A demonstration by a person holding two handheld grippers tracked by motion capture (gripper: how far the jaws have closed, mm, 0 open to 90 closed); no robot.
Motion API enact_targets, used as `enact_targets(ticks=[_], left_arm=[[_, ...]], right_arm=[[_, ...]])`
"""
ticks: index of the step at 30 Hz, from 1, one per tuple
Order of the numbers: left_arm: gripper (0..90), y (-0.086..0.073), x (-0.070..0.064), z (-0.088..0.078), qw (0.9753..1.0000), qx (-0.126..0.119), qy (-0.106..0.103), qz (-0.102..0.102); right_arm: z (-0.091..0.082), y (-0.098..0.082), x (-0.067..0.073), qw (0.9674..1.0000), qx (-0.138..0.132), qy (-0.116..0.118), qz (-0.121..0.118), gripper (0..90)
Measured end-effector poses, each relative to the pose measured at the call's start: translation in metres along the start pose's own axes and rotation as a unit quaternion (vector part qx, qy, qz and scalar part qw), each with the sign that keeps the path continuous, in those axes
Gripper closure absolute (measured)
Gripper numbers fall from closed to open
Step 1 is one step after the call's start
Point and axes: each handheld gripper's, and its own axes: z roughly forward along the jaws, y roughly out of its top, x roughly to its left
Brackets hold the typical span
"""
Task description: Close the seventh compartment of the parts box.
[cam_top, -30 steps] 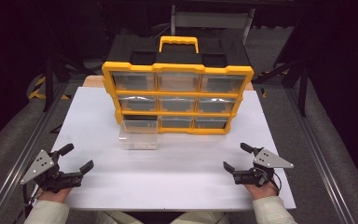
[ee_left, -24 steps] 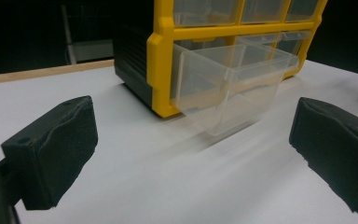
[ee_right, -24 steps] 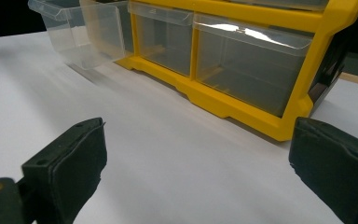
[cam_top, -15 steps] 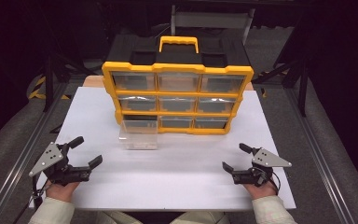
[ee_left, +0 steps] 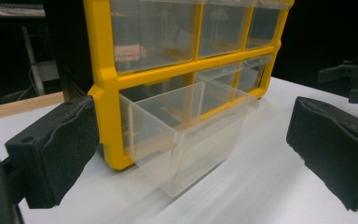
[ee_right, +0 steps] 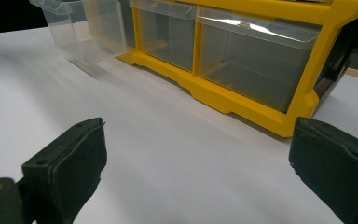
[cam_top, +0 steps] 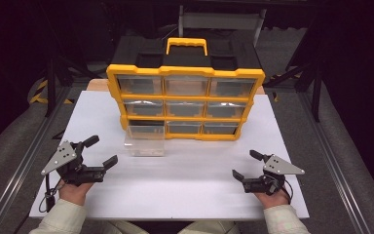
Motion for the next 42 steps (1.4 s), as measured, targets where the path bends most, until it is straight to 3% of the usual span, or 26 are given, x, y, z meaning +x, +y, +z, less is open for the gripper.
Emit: enact_targets(ticks=[4, 17, 22, 32, 34, 39, 40, 42], left_arm=[[3.3, 0.005, -0.001, 0.007, 0.9999, -0.009, -0.006, -0.002], [3.4, 0.016, -0.003, 0.029, 0.9995, -0.003, -0.031, -0.008], [3.6, 0.02, -0.006, 0.041, 0.9992, 0.005, -0.039, 0.001], [5.4, 0.025, -0.01, 0.051, 0.9982, 0.009, -0.058, -0.001], [8.9, 0.026, -0.01, 0.051, 0.9977, 0.01, -0.067, 0.0], [28.7, 0.026, -0.011, 0.052, 0.9954, 0.004, -0.095, 0.012], [28.7, 0.026, -0.011, 0.052, 0.9948, 0.002, -0.101, 0.013], [39.8, 0.027, -0.011, 0.053, 0.9929, 0.001, -0.118, 0.015]], right_arm=[[0.0, 0.0, 0.0, 1.0, 0.0, 0.0, 0.0, 4.7], [0.0, 0.0, 0.0, 1.0, 0.001, -0.001, 0.0, 4.7], [0.0, 0.0, 0.0, 1.0, 0.001, -0.001, 0.0, 4.7], [0.0, -0.001, -0.001, 1.0, 0.001, 0.002, 0.001, 4.7], [0.0, -0.001, -0.001, 1.0, 0.001, 0.002, 0.002, 4.7], [0.001, -0.001, -0.001, 1.0, 0.003, 0.003, 0.003, 4.7], [0.001, -0.001, -0.001, 1.0, 0.003, 0.003, 0.003, 4.7], [0.001, -0.001, -0.001, 1.0, 0.003, 0.004, 0.003, 4.7]])
